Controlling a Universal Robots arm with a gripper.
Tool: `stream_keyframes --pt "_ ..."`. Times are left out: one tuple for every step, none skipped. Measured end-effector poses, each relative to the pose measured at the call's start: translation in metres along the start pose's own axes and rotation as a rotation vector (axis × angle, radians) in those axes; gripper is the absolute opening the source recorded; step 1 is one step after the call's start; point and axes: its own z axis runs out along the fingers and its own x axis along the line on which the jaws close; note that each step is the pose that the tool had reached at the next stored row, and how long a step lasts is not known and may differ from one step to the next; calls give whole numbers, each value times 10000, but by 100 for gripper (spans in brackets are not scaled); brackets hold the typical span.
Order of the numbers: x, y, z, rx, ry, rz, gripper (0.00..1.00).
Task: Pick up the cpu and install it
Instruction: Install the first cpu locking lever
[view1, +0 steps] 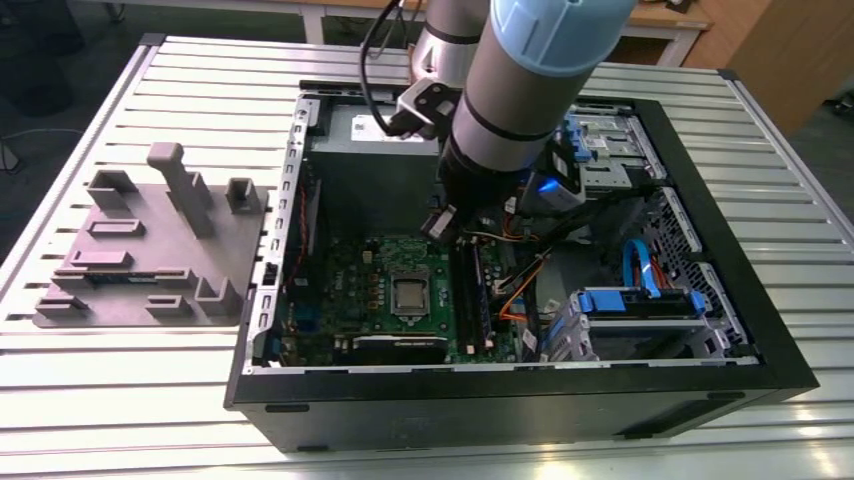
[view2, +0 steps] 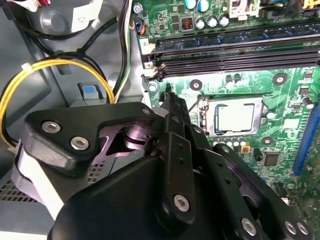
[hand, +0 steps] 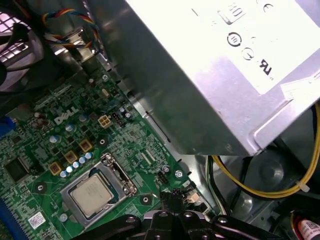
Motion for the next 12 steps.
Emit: stream_keyframes --pt "7 -3 -1 -2 7 -36 10" --pt "13 -7 -2 -3 13 -65 10" --pt "22 -13 -4 -4 19 -88 10" --pt "33 -22 -7 -6 23 -108 10" --pt "45 -31 -9 -7 25 -120 10" --pt "58 -41 -12 -8 26 -127 10" --pt "69 -50 -15 -8 28 -132 10" --pt "81 -59 -17 -8 28 -136 10" --pt "92 -68 -20 -9 29 -140 10" --pt "104 -77 -22 -9 28 -144 10" --pt "115 -85 -24 -10 28 -147 10" --pt "126 -94 -27 -10 30 -150 10"
